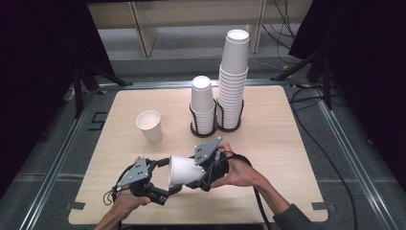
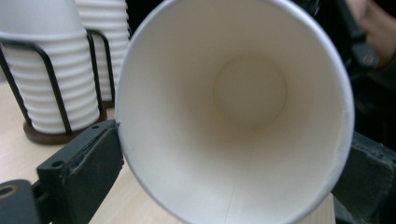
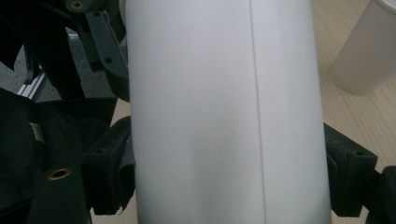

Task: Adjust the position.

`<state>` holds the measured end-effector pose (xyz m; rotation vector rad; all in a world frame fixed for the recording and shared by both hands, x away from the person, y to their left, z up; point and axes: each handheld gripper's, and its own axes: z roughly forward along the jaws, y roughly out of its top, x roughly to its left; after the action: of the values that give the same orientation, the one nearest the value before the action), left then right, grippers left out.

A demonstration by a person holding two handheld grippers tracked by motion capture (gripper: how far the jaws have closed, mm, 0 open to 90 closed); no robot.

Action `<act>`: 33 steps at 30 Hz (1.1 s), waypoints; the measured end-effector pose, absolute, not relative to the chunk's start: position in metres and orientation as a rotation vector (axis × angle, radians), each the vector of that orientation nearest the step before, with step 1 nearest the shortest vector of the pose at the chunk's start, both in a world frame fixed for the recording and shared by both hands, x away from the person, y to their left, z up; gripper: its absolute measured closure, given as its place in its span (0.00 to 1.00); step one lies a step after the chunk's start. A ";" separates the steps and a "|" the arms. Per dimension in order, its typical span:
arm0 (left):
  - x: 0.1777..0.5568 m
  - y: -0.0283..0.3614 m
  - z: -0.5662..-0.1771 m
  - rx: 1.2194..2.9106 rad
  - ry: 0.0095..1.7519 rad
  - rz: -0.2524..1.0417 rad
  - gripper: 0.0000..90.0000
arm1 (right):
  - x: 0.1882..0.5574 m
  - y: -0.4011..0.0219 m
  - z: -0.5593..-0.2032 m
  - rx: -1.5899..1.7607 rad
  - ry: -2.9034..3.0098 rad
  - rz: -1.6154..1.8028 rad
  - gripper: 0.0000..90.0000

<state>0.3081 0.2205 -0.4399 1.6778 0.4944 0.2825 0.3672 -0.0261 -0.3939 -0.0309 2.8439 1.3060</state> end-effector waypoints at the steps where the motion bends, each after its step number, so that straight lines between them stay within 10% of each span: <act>1: 0.308 0.221 -0.439 1.648 0.501 0.268 0.04 | 0.367 -0.026 -0.394 -0.032 2.842 1.317 0.23; 33: 0.308 0.222 -0.428 1.707 0.543 0.311 0.11 | 0.370 -0.021 -0.407 0.035 2.822 1.343 0.18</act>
<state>0.3079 0.2221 -0.4277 1.7074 0.5433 0.3109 0.3700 -0.0208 -0.4069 0.0353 2.8215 1.3434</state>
